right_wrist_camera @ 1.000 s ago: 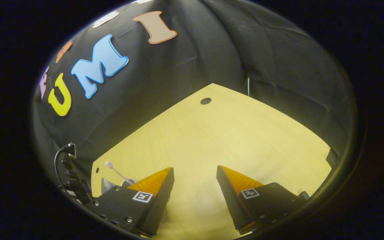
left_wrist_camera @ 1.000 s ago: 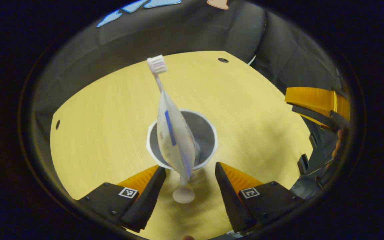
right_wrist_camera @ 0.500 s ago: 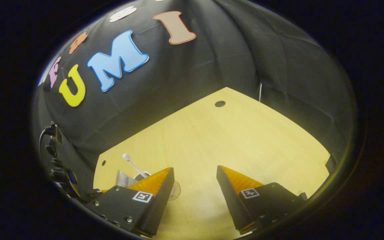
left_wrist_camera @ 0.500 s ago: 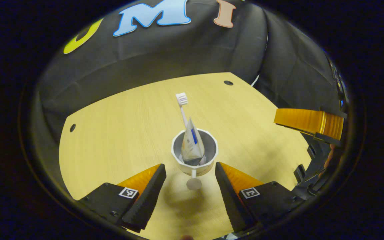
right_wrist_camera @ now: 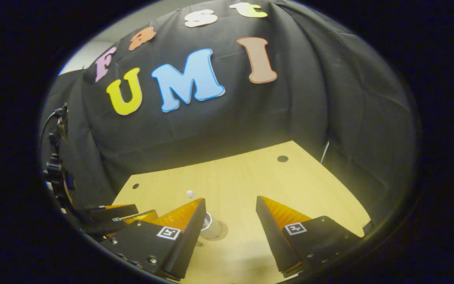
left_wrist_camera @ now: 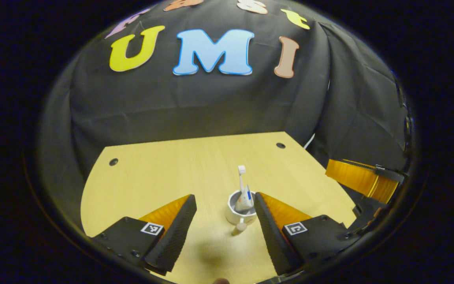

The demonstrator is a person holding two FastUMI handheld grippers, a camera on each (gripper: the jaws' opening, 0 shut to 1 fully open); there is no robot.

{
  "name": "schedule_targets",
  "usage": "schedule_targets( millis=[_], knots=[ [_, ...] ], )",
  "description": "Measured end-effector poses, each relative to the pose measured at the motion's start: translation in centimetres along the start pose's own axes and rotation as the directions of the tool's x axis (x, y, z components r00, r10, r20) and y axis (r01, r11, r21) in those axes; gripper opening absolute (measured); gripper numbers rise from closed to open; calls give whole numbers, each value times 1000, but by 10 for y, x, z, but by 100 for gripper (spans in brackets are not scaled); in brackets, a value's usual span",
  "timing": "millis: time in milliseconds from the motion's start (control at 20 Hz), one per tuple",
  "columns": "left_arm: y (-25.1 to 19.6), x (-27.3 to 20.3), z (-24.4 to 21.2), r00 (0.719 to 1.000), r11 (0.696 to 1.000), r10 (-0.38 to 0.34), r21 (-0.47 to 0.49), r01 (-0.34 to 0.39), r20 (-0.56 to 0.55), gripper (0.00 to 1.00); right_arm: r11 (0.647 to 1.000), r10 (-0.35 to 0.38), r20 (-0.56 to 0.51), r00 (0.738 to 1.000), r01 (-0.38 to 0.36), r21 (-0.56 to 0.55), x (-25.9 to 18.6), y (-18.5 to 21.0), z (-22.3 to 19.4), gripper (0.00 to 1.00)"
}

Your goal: Put the toothbrush and toothpaste on the desktop into the cup, then pick up the cup and place it on the coaster on the desktop.

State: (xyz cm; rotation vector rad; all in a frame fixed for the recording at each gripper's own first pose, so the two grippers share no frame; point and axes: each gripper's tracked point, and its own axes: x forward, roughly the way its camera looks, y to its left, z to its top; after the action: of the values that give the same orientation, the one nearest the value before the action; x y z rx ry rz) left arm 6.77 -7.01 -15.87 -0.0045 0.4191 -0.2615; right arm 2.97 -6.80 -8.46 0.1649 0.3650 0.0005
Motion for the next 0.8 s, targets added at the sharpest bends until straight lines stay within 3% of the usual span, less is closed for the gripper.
schedule_targets(
  millis=[200,500,700,800],
  knots=[
    [17,-42,75,981,998,58,-49,-49,186,95,996,68,127,990,-60,-65,-21,31,55,80],
    [30,-108,153,911,989,149,-65,-134,385,93,987,142,251,958,-118,-106,-41,63,122,80],
    [29,-148,191,852,985,156,-12,-174,500,88,988,151,302,941,-131,-84,-53,68,145,80],
    [23,-157,197,835,979,168,10,-203,524,88,990,138,341,930,-116,-85,-58,70,134,80]
  ],
)
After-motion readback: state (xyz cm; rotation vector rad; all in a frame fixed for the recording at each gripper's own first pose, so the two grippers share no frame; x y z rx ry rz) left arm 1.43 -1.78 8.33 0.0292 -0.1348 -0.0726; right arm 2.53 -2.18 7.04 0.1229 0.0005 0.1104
